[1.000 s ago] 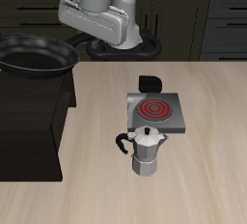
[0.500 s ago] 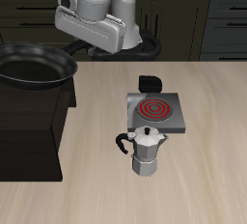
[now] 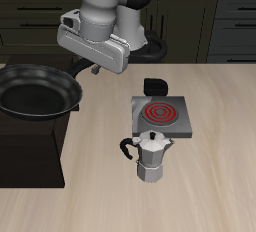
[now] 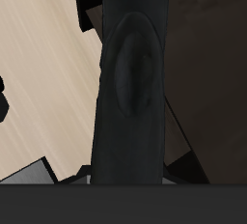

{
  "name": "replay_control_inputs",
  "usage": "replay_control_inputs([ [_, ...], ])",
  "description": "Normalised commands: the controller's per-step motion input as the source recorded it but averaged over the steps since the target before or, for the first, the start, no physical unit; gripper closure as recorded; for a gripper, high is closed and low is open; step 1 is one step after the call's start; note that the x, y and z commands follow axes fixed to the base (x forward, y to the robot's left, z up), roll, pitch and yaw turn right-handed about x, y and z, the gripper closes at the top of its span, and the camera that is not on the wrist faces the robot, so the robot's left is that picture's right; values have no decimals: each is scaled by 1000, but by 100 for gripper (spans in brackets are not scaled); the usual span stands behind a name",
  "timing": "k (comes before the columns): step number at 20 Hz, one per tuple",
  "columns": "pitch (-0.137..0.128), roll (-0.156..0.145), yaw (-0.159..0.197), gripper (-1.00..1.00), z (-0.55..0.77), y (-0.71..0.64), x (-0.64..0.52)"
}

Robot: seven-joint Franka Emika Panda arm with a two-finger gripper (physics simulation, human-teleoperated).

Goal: Place the frypan on top of the shelf

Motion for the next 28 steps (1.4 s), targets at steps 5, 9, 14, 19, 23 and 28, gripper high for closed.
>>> replay_control_inputs([
  [5, 24, -13, 0, 100, -103, -40, 88],
  [9, 40, -25, 18, 100, -127, -90, 66],
  [14, 31, -30, 13, 100, -131, -91, 46],
  [19, 43, -48, -1, 100, -123, -208, -47],
  [23, 7, -76, 10, -100, -7, -222, -112],
  [28, -17, 13, 25, -100, 22, 46, -110],
])
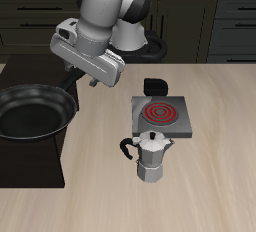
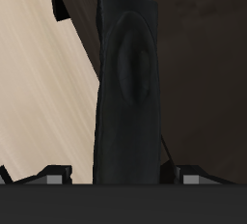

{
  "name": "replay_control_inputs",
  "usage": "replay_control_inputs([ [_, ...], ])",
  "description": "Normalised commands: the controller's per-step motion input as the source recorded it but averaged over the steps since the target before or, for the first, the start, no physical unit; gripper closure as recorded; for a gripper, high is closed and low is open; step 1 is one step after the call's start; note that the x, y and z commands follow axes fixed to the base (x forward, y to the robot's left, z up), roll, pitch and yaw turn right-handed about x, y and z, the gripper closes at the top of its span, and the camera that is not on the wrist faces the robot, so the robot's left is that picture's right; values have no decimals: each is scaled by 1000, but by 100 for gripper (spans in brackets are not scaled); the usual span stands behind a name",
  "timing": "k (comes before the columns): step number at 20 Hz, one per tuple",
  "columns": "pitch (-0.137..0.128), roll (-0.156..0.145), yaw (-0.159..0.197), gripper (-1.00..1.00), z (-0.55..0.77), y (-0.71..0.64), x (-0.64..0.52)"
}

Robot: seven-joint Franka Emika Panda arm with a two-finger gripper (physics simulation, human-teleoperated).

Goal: Place the frypan on top of the shelf

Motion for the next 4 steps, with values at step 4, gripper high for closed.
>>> replay_control_inputs([
  [4, -31, 15, 38, -100, 46, 131, -97],
])
